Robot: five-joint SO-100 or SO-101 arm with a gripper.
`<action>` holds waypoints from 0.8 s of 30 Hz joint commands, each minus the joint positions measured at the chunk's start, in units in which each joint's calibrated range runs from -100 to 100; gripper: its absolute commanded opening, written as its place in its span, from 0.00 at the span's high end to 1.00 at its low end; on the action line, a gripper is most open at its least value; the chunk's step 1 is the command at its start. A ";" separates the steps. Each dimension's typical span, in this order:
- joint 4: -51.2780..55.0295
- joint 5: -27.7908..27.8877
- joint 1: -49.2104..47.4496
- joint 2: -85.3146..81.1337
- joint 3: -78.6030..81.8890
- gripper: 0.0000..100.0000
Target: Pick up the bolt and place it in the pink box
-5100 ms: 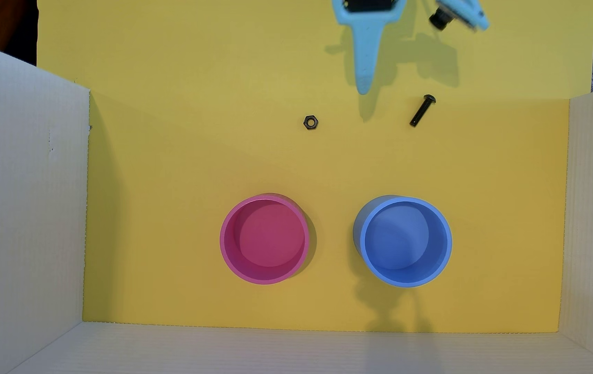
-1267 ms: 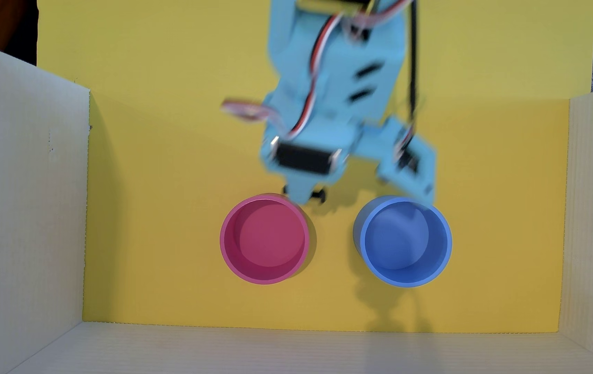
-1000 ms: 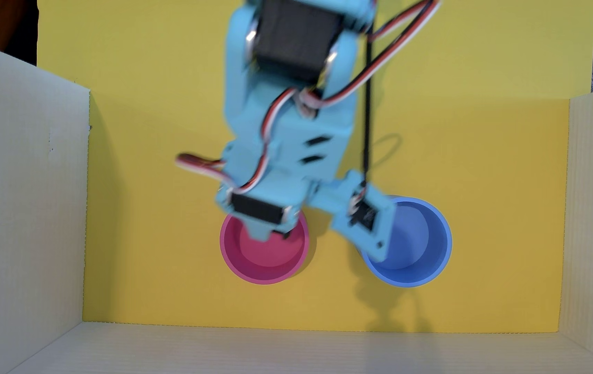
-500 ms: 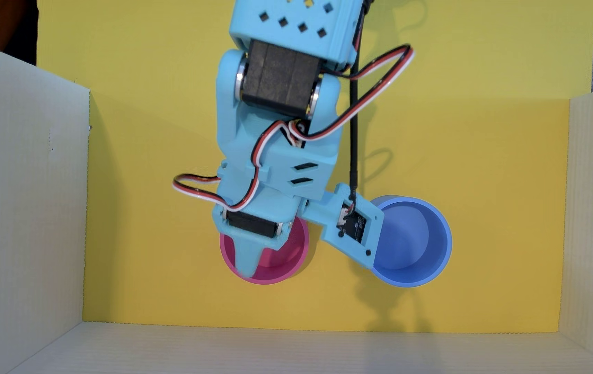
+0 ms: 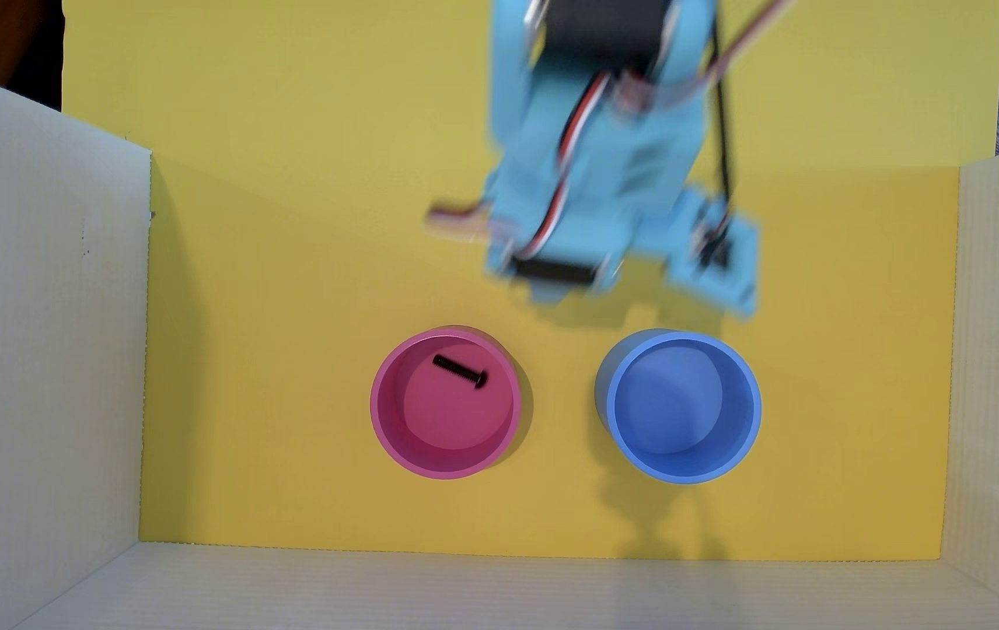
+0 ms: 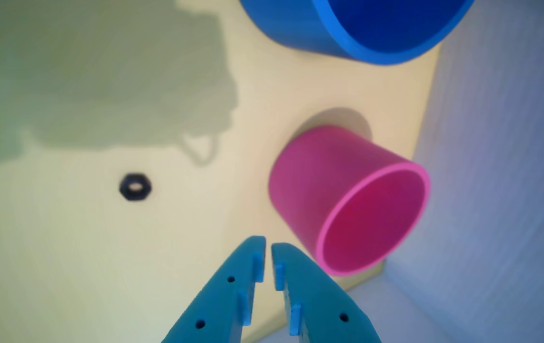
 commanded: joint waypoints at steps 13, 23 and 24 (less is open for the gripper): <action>-12.69 -3.59 -3.65 -61.54 45.49 0.99; -5.65 -3.80 -8.65 -74.92 54.90 0.99; -4.80 -3.80 -8.65 -74.75 54.90 0.99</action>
